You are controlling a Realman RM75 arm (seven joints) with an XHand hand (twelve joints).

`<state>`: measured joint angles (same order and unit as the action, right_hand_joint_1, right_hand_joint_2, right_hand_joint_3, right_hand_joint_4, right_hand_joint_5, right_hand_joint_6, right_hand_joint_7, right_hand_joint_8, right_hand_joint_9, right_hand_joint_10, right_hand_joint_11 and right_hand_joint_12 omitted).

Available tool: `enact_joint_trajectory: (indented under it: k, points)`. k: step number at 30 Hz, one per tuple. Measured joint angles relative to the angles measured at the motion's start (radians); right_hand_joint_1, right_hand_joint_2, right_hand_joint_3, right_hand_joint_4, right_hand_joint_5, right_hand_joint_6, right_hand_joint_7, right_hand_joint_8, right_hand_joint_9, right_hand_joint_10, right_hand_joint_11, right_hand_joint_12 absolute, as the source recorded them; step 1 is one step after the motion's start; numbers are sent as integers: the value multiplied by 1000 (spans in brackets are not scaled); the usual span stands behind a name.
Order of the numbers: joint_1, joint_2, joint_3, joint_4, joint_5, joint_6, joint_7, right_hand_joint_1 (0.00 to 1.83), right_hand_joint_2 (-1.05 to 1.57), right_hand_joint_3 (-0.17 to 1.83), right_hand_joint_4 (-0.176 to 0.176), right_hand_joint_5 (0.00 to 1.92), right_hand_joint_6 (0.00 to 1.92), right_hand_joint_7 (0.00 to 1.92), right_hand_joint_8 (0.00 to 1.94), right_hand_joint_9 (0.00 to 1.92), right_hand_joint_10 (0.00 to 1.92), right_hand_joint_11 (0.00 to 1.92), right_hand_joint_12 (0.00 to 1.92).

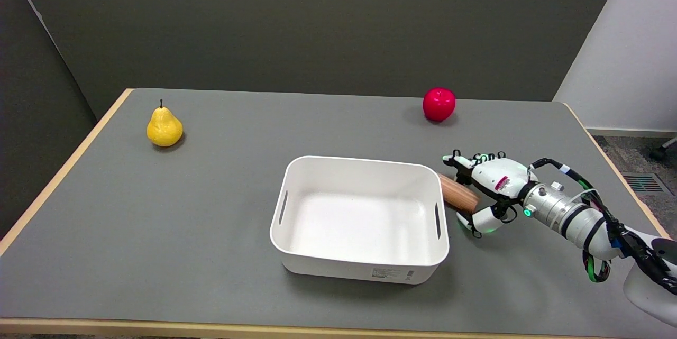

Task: Pick up the wooden cylinder.

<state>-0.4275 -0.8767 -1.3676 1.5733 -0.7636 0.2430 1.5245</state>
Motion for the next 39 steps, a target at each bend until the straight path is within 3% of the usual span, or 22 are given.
enact_joint_trajectory:
  k: [3, 7, 8, 9, 10, 14, 16, 18, 24, 27, 39]
  points:
    - [3, 0, -2, -1, -1, 0, -1, 922, 701, 941, -102, 184, 401, 624, 1081, 568, 1224, 355, 1559]
    - [8, -4, -4, -3, -2, 0, -1, 882, 785, 920, -105, 268, 608, 615, 1257, 630, 1299, 421, 1618]
    - [9, -5, -4, -3, -2, 0, -1, 971, 852, 808, -109, 279, 657, 629, 1326, 639, 1306, 427, 1628]
    - [10, -6, -4, -3, -2, -1, -1, 1202, 1009, 526, -117, 297, 735, 669, 1478, 655, 1311, 434, 1648]
    - [12, -7, -5, -4, -3, -1, -1, 1298, 1069, 420, -118, 318, 798, 687, 1544, 665, 1320, 438, 1665]
    - [18, -11, -4, -5, -1, -3, -2, 1283, 1057, 503, -96, 432, 951, 655, 1626, 727, 1340, 393, 1727]
    - [21, -13, -4, -5, -1, -3, -5, 1297, 1027, 504, -115, 452, 1045, 703, 1568, 706, 1418, 365, 1804]
    - [23, -15, -5, -6, -2, -2, -13, 1144, 1295, 94, -175, 547, 1583, 616, 1628, 766, 1468, 315, 1868]
    - [34, -24, -4, -6, -2, -5, -55, 1138, 1267, 151, -176, 560, 1588, 618, 1631, 791, 1627, 213, 1921]
    - [39, -33, 0, -6, -1, -5, -83, 1134, 1228, 266, -176, 530, 1630, 603, 1675, 767, 1772, 271, 1921]
    - [58, -56, 52, -1, -1, -4, -160, 1116, 1237, 296, -176, 503, 1675, 572, 1744, 814, 1888, 337, 1921]
